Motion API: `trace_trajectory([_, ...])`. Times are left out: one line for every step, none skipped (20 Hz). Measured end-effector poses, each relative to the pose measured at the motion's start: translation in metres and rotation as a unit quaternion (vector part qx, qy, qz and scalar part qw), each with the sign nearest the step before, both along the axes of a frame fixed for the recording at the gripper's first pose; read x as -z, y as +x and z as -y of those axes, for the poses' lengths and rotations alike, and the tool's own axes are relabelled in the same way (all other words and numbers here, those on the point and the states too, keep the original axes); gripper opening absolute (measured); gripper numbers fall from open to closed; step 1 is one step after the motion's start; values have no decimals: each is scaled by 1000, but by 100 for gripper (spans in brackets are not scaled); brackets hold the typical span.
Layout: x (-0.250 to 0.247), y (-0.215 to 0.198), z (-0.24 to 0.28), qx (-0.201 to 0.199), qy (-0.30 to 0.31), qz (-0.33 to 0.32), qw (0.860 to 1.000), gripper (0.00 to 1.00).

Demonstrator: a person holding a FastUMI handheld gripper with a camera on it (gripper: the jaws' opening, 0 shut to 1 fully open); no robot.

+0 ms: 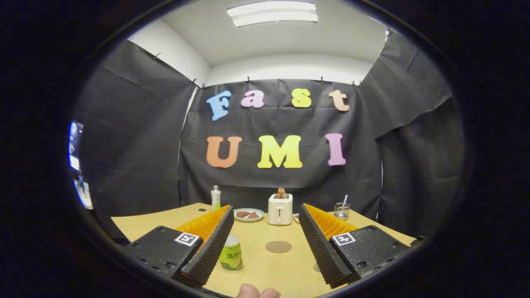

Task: Take the bottle from table, then pour the juice into the cup, finally place the bottle on the coaster

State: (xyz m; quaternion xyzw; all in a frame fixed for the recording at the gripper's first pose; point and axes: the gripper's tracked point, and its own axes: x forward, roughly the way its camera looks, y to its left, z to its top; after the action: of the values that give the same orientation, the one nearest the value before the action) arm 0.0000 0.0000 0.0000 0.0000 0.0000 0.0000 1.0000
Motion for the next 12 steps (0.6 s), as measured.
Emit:
trace_trajectory([0,-1,-1,-2,0,1,1000,100])
trace_trajectory([0,-2,0,-2,0,1,1000,100])
trace_trajectory([0,-2,0,-3,-1,2,1000,100])
trace_trajectory([0,-2,-1,-3,-1,3,1000,100])
trace_trajectory([1,-2,-1,-4,0,5,1000,100])
trace_trajectory([1,-2,-1,-5,1,5,1000,100])
trace_trajectory([4,-2,0,-4,4,4,1000,100])
trace_trajectory([6,-3,1,-3,6,4,1000,100])
trace_trajectory([7,-4,0,-4,9,4,1000,100])
trace_trajectory([8,-3,0,-4,12,5,1000,100])
trace_trajectory([8,-4,0,-5,13,5,1000,100])
trace_trajectory([8,-5,0,-5,13,6,1000,100])
